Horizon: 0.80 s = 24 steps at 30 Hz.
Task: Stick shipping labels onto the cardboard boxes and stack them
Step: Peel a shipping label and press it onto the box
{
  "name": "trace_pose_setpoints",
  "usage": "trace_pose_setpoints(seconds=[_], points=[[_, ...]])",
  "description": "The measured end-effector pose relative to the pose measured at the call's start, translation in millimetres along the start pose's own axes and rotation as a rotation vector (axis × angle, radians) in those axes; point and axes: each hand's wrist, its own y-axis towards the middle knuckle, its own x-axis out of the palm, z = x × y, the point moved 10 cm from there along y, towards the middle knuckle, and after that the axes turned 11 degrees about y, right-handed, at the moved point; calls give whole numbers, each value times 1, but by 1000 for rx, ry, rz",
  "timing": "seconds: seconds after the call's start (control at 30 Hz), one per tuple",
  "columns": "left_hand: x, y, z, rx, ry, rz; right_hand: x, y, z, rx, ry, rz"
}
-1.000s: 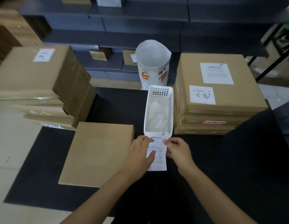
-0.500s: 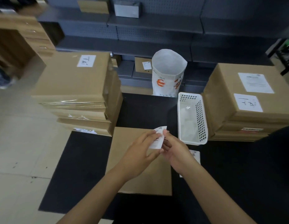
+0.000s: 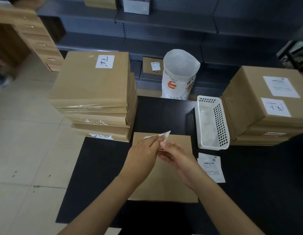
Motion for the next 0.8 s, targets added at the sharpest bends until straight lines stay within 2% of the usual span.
trace_pose_setpoints(seconds=[0.13, 0.27, 0.6, 0.8], points=[[-7, 1, -3, -7, 75, 28, 0, -1, -3, -55, -50, 10], [-12, 2, -6, -41, 95, 30, -3, -4, -7, -117, -240, 44], [-19, 4, 5, -78, 78, 44, -4, -5, -9, -102, -152, -56], [-16, 5, 13, -57, 62, 55, -10, -5, -13, -124, -194, -72]])
